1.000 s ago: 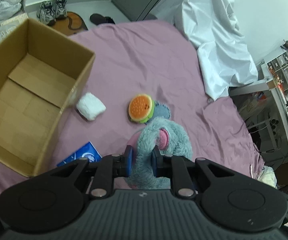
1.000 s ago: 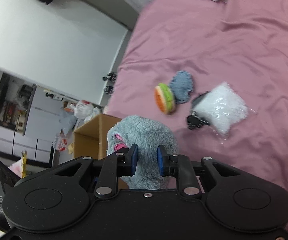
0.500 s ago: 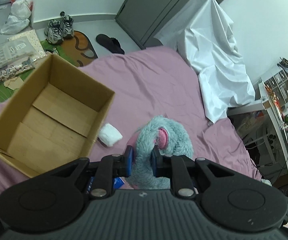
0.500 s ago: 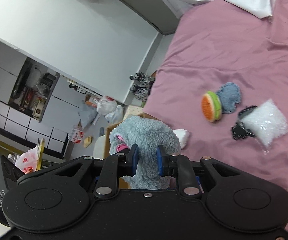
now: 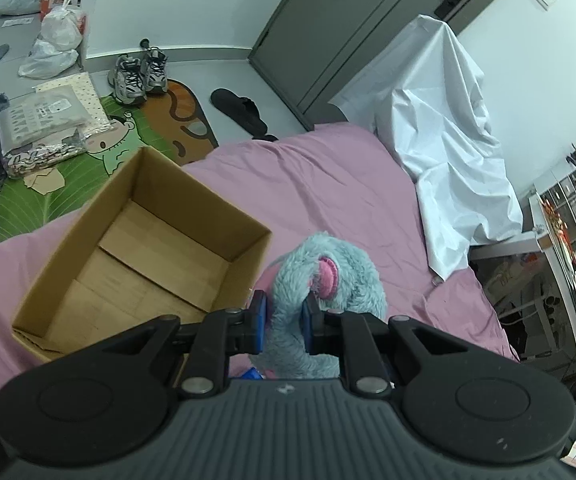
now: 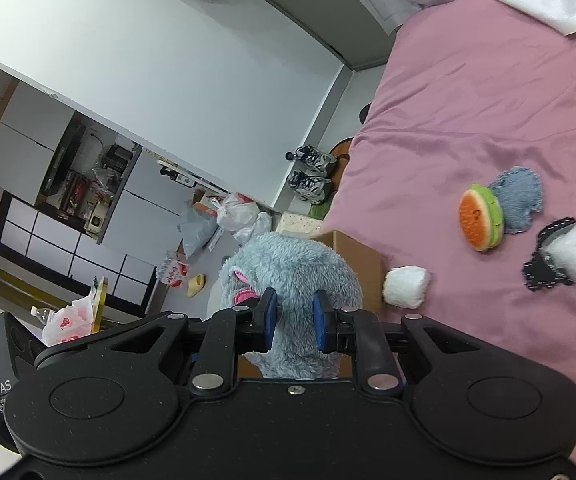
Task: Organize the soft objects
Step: 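Lift the grey plush mouse with the left tool and carry it over the box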
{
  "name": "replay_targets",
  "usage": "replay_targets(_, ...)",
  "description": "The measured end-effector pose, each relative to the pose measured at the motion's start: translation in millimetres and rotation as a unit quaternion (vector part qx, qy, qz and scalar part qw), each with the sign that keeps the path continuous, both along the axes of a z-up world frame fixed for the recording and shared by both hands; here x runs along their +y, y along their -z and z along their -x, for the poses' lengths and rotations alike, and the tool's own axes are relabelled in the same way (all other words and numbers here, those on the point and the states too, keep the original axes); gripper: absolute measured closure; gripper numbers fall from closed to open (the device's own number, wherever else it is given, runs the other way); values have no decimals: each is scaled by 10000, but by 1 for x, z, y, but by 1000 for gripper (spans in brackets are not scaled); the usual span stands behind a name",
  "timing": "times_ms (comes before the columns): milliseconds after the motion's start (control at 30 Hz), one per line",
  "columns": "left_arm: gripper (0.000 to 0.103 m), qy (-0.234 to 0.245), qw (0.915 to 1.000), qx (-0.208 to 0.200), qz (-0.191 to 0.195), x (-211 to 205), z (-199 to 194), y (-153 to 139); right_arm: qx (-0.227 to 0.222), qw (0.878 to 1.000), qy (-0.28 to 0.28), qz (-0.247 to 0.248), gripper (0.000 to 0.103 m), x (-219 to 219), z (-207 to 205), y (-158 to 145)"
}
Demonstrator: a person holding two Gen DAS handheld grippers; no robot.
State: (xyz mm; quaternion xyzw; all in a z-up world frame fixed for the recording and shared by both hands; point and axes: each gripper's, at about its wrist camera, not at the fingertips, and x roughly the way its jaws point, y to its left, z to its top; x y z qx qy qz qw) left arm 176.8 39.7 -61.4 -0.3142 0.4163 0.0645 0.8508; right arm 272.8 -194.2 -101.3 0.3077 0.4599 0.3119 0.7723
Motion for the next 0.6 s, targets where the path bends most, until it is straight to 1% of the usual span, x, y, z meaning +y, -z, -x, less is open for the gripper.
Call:
replay_targets(200, 87, -83, 9999, -41, 42, 19, -2, 4, -83, 9999, -85, -64, 83, 9, -2, 3)
replay_targets(333, 88, -147, 9998, -27, 122, 33, -4, 11, -25, 9999, -66, -88, 74, 19, -5, 6)
replay_targets(467, 88, -249, 9995, 24, 195, 46, -5, 19, -78, 9999, -66, 37, 71, 24, -2, 6)
replay_targets(533, 88, -294, 9994, 25, 198, 53, -6, 21, -14, 9999, -50, 90, 69, 25, -3, 8)
replay_targets(600, 88, -337, 9992, 15, 206, 60, -7, 23, 20, 9999, -6, 152, 68, 27, -3, 10)
